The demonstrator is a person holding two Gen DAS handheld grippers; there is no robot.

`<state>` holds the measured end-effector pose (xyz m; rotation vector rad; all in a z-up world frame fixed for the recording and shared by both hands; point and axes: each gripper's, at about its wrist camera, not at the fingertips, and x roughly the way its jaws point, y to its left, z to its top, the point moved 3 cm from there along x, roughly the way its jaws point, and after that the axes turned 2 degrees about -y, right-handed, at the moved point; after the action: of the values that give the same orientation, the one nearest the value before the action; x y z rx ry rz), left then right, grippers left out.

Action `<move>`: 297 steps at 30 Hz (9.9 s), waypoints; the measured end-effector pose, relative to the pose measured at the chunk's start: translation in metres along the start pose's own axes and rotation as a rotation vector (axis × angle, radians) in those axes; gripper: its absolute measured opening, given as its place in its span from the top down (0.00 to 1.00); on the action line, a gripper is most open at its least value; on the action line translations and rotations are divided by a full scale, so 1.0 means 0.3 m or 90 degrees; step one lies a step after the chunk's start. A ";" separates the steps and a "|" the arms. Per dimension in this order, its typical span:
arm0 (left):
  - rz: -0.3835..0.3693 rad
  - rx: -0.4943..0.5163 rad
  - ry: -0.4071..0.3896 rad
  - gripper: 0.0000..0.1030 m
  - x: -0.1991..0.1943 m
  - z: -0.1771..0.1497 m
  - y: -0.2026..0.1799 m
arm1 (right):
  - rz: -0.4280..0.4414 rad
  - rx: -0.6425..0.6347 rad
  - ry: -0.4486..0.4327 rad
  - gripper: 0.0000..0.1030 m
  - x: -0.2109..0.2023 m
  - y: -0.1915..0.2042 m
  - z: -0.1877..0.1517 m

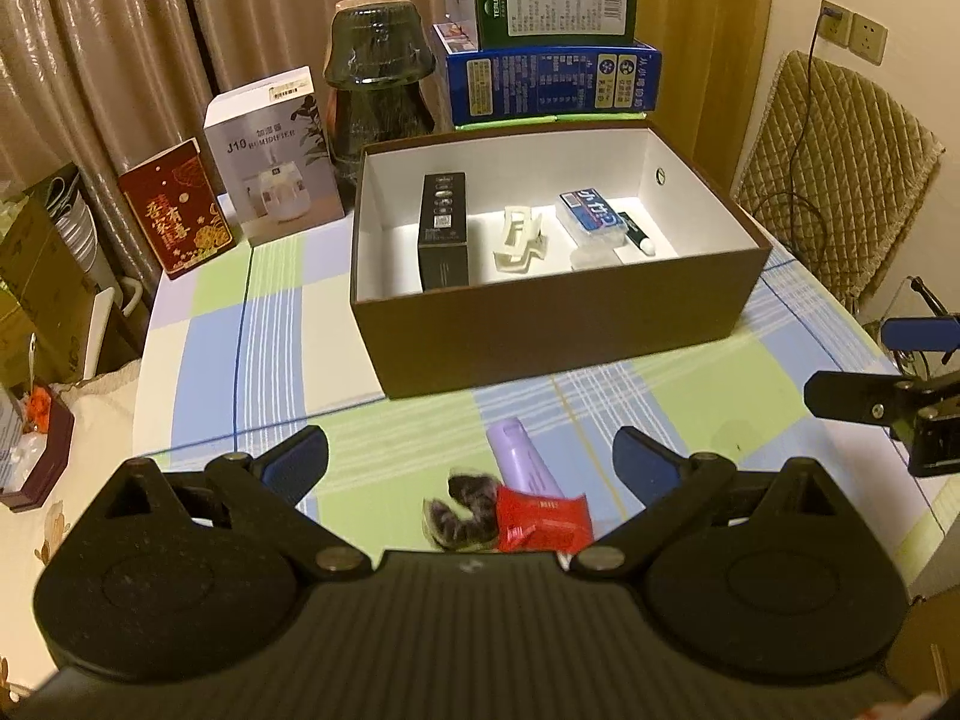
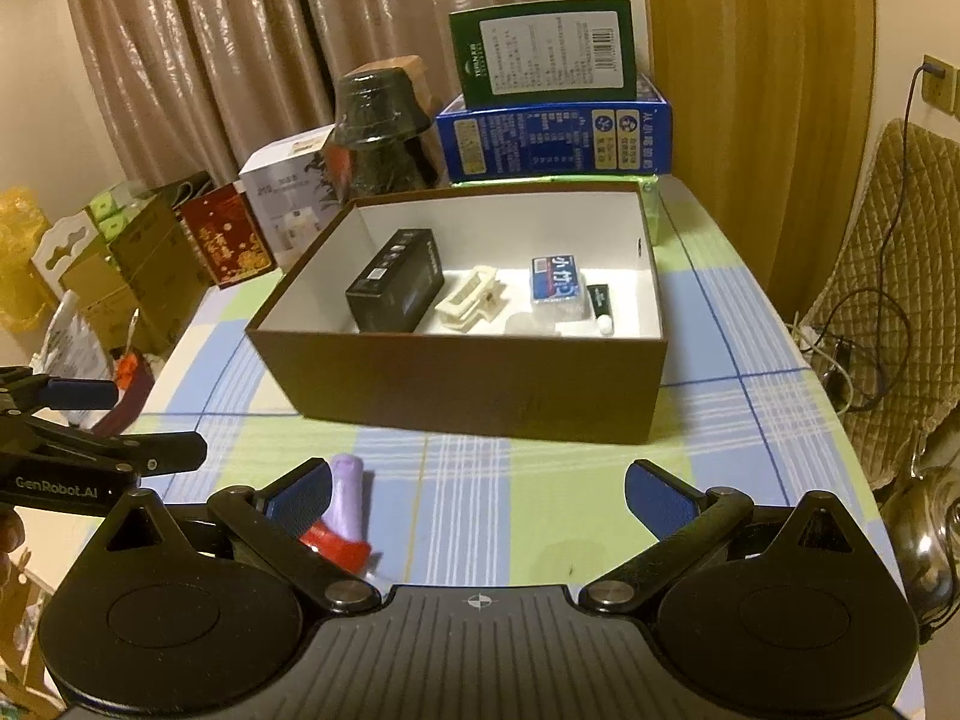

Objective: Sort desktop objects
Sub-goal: 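Withdraw both tools from the box back toward the remaining items, then grasp the cotton swab bag with the right tool, then grasp the dark scrunchie with the left tool while the right tool holds the swab bag, then carry the scrunchie and swab bag into the brown box and release both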

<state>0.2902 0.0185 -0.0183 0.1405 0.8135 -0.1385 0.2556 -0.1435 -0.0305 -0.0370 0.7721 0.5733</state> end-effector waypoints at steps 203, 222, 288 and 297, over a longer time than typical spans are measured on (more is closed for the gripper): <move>-0.045 0.004 0.045 0.75 0.149 -0.078 -0.134 | 0.113 -0.075 0.072 0.79 0.094 -0.104 -0.114; -0.054 0.056 -0.028 0.75 0.266 0.250 -0.097 | 0.069 -0.097 -0.005 0.79 0.170 -0.144 0.195; -0.098 0.085 0.050 0.37 0.859 0.527 -0.172 | -0.029 -0.083 0.073 0.79 0.706 -0.339 0.442; -0.089 0.080 0.043 0.33 0.839 0.529 -0.154 | -0.026 -0.099 0.033 0.51 0.707 -0.351 0.445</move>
<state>0.5662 -0.0725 -0.0979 0.2068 0.8819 -0.3186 0.5166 -0.1004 -0.0939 -0.2116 0.7746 0.5945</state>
